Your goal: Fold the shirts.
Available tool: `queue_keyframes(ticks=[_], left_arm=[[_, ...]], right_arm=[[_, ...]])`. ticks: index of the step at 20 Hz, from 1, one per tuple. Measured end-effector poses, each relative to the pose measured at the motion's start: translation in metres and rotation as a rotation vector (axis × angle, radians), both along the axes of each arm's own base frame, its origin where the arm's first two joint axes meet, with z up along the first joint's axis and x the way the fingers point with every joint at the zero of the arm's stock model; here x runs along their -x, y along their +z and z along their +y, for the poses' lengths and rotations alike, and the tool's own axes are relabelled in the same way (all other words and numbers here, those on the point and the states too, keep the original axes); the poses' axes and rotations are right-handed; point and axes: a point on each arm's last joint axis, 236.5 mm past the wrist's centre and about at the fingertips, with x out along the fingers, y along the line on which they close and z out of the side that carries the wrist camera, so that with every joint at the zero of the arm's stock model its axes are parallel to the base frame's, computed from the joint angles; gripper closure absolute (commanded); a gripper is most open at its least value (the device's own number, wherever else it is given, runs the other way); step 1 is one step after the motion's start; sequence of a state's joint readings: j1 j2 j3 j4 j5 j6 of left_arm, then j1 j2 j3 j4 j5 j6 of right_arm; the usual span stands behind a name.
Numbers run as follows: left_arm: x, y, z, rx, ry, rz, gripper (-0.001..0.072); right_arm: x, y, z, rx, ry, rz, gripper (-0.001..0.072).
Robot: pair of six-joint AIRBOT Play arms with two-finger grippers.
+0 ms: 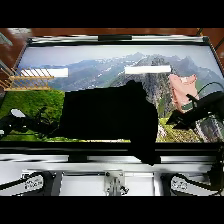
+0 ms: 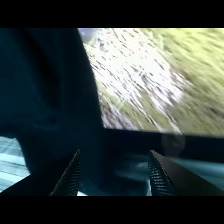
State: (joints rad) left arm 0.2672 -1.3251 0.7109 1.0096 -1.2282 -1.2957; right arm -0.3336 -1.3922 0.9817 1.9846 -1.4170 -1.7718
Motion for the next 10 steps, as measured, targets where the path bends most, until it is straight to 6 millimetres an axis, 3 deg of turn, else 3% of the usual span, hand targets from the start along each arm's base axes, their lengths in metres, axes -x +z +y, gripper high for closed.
queue_keyframes(ticks=[3, 10], left_arm=[[-0.006, 0.012, -0.001, 0.013, -0.015, -0.011, 0.0669], [-0.022, 0.03, 0.001, 0.01, -0.023, -0.058, 0.067]], right_arm=[[0.003, -0.023, 0.018, 0.012, 0.046, -0.022, 0.022], [0.015, -0.043, 0.04, -0.013, 0.071, -0.008, 0.0224]])
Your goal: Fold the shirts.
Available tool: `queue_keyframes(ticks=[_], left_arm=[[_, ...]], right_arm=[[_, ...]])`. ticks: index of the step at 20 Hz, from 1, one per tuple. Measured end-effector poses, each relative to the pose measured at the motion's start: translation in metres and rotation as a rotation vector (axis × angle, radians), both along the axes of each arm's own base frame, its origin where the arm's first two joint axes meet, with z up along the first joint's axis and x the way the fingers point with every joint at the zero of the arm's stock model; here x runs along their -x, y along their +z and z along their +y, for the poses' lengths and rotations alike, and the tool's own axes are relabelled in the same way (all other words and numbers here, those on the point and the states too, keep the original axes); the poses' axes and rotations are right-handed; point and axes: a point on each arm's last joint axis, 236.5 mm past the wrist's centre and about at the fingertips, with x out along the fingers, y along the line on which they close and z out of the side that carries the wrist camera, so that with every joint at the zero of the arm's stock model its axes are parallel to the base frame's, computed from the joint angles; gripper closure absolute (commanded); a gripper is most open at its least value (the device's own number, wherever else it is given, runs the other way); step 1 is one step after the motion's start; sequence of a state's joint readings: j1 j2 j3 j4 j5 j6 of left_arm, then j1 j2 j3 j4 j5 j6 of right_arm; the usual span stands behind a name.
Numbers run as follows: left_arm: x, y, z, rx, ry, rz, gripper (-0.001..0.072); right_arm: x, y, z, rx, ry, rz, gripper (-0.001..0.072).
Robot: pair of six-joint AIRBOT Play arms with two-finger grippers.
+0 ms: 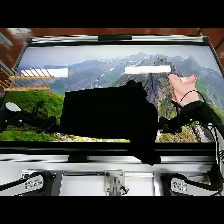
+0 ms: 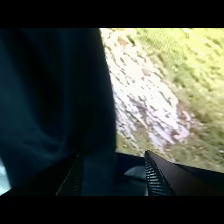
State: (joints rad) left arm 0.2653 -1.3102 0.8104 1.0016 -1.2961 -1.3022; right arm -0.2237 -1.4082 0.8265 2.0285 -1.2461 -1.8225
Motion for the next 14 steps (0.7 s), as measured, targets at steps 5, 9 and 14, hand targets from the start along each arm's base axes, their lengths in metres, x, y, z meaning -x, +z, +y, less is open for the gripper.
queue_keyframes(ticks=[5, 9, 14], left_arm=[[-0.022, 0.014, 0.006, -0.021, 0.006, -0.07, 0.0671], [-0.064, 0.07, 0.013, -0.067, -0.033, -0.27, 0.0672], [-0.127, 0.303, -0.004, -0.175, -0.091, -0.95, 0.0671]], right_arm=[[-0.004, -0.012, 0.015, 0.023, 0.031, -0.042, 0.065], [-0.05, 0.025, 0.006, 0.087, 0.066, -0.232, 0.0651], [-0.145, 0.266, -0.003, 0.214, 0.105, -0.94, 0.0651]])
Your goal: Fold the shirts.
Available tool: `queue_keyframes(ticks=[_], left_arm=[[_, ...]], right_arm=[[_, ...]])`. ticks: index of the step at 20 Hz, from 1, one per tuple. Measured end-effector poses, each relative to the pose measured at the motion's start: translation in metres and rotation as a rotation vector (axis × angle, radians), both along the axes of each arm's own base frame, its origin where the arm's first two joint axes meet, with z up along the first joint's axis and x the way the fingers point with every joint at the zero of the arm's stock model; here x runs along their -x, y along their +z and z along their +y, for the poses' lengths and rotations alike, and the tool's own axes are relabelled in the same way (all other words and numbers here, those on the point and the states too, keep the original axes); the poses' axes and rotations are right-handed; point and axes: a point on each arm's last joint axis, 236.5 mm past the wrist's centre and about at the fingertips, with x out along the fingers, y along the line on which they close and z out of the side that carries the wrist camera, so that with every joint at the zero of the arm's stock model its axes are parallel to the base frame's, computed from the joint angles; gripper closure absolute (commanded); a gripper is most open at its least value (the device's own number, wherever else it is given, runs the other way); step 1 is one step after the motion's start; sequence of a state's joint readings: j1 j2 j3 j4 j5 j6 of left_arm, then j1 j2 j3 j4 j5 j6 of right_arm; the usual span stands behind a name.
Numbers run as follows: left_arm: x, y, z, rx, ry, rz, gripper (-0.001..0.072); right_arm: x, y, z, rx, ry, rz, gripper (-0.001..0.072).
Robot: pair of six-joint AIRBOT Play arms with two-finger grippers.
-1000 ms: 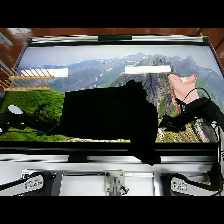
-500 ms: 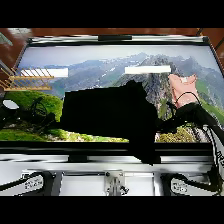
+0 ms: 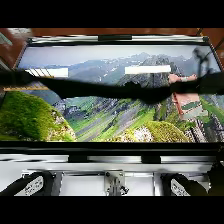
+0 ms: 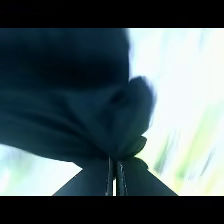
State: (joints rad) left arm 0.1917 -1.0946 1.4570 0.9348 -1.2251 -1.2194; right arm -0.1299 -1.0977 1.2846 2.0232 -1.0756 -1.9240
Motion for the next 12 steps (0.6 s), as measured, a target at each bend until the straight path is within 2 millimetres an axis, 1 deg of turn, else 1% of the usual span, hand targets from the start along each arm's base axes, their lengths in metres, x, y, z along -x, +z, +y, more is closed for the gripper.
queue_keyframes(ticks=[1, 2, 3, 4, 5, 6, 7, 8, 9, 10, 11, 12], left_arm=[[0.004, 0.071, -0.007, -0.008, 0.003, -0.196, 0.0671], [0.017, 0.136, -0.015, -0.013, 0.005, -0.373, 0.0671], [0.043, 0.201, -0.023, -0.007, 0.007, -0.554, 0.0671], [0.072, 0.252, -0.028, -0.001, 0.014, -0.699, 0.0671], [0.106, 0.296, -0.032, 0.01, 0.023, -0.829, 0.0671], [0.139, 0.326, -0.036, 0.019, 0.024, -0.926, 0.0671], [0.167, 0.343, -0.041, 0.021, 0.016, -0.984, 0.0671], [0.193, 0.354, -0.046, 0.019, 0.002, -1.023, 0.0671], [0.21, 0.357, -0.05, 0.017, -0.006, -1.035, 0.0671], [0.219, 0.356, -0.049, -0.001, 0.001, -1.031, 0.0671], [0.225, 0.352, -0.046, -0.022, 0.017, -1.016, 0.0671], [0.226, 0.348, -0.04, -0.046, 0.042, -0.999, 0.0671]], right_arm=[[-0.002, 0.068, -0.002, 0.025, -0.007, -0.176, 0.0651], [0.006, 0.141, -0.004, 0.053, -0.02, -0.363, 0.0651], [0.023, 0.204, -0.003, 0.072, -0.029, -0.522, 0.0651], [0.047, 0.258, -0.001, 0.088, -0.034, -0.657, 0.0651], [0.076, 0.304, 0.003, 0.102, -0.037, -0.778, 0.0651], [0.103, 0.34, 0.005, 0.115, -0.042, -0.876, 0.0651], [0.132, 0.37, 0.006, 0.133, -0.053, -0.966, 0.065], [0.157, 0.389, 0.007, 0.151, -0.06, -1.027, 0.0651], [0.175, 0.401, 0.009, 0.155, -0.064, -1.064, 0.0651], [0.188, 0.404, 0.009, 0.169, -0.07, -1.069, 0.0651], [0.195, 0.403, 0.007, 0.18, -0.076, -1.059, 0.0651], [0.199, 0.397, 0.005, 0.201, -0.082, -1.03, 0.0651]])
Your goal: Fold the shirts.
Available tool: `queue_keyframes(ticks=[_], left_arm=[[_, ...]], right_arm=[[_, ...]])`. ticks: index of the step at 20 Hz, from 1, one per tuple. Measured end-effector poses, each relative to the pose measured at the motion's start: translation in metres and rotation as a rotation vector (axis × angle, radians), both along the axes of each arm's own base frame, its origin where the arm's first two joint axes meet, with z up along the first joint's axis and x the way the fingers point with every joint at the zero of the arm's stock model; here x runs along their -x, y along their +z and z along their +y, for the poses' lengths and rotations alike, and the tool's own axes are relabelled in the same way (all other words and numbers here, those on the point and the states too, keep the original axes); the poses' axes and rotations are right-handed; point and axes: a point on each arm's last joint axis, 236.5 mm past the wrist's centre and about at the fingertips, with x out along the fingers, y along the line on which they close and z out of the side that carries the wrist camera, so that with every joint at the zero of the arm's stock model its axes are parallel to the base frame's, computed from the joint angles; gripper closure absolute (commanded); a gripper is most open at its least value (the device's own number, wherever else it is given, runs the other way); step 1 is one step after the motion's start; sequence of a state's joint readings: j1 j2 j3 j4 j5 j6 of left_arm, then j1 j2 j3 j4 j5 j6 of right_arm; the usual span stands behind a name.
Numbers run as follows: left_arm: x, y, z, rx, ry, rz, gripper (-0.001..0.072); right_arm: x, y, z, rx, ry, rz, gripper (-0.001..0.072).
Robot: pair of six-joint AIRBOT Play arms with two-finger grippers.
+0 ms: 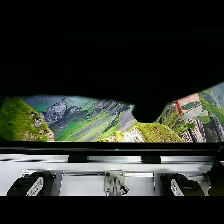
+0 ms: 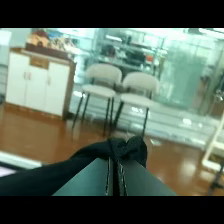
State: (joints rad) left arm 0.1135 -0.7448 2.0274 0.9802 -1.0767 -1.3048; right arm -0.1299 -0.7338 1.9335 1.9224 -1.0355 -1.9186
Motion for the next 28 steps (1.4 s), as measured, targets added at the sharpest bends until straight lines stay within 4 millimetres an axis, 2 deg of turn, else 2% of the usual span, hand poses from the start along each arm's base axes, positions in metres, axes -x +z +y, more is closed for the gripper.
queue_keyframes(ticks=[1, 3, 5, 6, 9, 11, 13, 16, 19, 22, 23, 24, 25, 26, 28], left_arm=[[-0.002, -0.007, 0.005, -0.007, 0.026, 0.026, 0.0671], [-0.023, -0.035, 0.017, -0.028, 0.08, 0.127, 0.0671], [-0.053, -0.076, 0.032, -0.043, 0.132, 0.262, 0.0671], [-0.072, -0.105, 0.038, -0.053, 0.149, 0.351, 0.067], [-0.125, -0.204, 0.059, -0.08, 0.2, 0.626, 0.067], [-0.157, -0.274, 0.071, -0.093, 0.226, 0.795, 0.067], [-0.189, -0.337, 0.081, -0.098, 0.246, 0.929, 0.067], [-0.234, -0.412, 0.093, -0.101, 0.265, 1.074, 0.0669], [-0.269, -0.47, 0.098, -0.079, 0.272, 1.189, 0.0669], [-0.288, -0.526, 0.092, -0.023, 0.245, 1.313, 0.0669], [-0.29, -0.542, 0.086, 0.005, 0.224, 1.355, 0.0662], [-0.291, -0.555, 0.081, 0.031, 0.205, 1.394, 0.0534], [-0.289, -0.567, 0.075, 0.063, 0.189, 1.441, 0.0253], [-0.286, -0.576, 0.071, 0.093, 0.18, 1.483, 0.0049], [-0.271, -0.585, 0.068, 0.136, 0.162, 1.582, 0.0042]], right_arm=[[-0.001, -0.009, -0.002, 0.008, -0.01, 0.04, 0.0651], [-0.019, -0.04, -0.009, 0.028, -0.033, 0.176, 0.0651], [-0.047, -0.075, -0.016, 0.035, -0.045, 0.32, 0.0651], [-0.065, -0.098, -0.018, 0.027, -0.039, 0.412, 0.0651], [-0.122, -0.194, -0.016, -0.032, 0.011, 0.754, 0.0651], [-0.157, -0.271, -0.007, -0.068, 0.055, 0.981, 0.065], [-0.194, -0.337, 0.005, -0.09, 0.079, 1.119, 0.0651], [-0.253, -0.417, 0.029, -0.14, 0.087, 1.2, 0.065], [-0.301, -0.476, 0.045, -0.231, 0.048, 1.203, 0.065], [-0.324, -0.523, 0.05, -0.332, -0.008, 1.24, 0.0648], [-0.326, -0.537, 0.051, -0.358, -0.025, 1.263, 0.0576], [-0.326, -0.548, 0.052, -0.379, -0.038, 1.288, 0.0289], [-0.325, -0.555, 0.053, -0.391, -0.047, 1.307, 0.0123], [-0.322, -0.559, 0.054, -0.39, -0.049, 1.327, 0.0123], [-0.312, -0.555, 0.048, -0.352, -0.047, 1.371, 0.0123]])
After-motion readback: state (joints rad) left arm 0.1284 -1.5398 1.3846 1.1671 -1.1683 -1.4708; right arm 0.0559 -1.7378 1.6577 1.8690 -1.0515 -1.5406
